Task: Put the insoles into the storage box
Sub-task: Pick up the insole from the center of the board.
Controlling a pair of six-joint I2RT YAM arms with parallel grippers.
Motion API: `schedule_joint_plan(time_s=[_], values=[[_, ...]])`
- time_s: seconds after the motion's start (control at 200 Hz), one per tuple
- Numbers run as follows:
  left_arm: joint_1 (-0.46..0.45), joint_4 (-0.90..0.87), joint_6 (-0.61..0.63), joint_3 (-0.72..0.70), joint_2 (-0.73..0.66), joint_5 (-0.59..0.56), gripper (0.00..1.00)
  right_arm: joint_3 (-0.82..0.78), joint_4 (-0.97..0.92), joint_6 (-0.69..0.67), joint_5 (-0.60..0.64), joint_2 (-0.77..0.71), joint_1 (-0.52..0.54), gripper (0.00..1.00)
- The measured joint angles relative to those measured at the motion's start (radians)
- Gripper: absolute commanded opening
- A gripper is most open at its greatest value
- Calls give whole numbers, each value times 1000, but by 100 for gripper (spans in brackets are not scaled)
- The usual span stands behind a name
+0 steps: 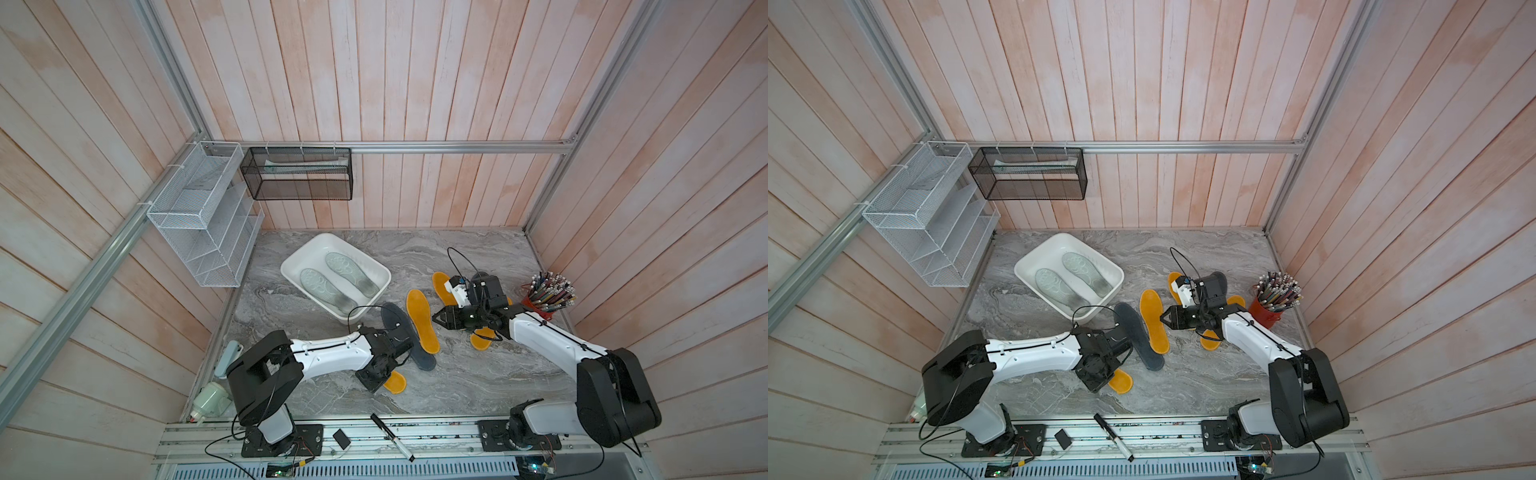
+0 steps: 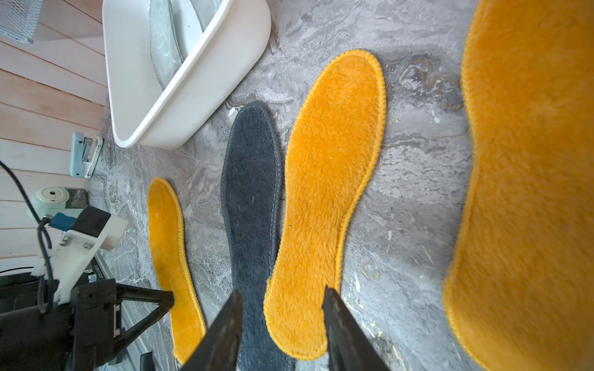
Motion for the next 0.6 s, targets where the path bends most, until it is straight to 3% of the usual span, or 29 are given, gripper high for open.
schedule_joint_plan(time_s=[0.195,0.6], values=[[-19,-70,6,0,-87,-43,0,6,-8,-1,0,8,-18,43],[-20,-3,30,-91,-242,-96,0,24,-11,-4,-1,35,-46,43]])
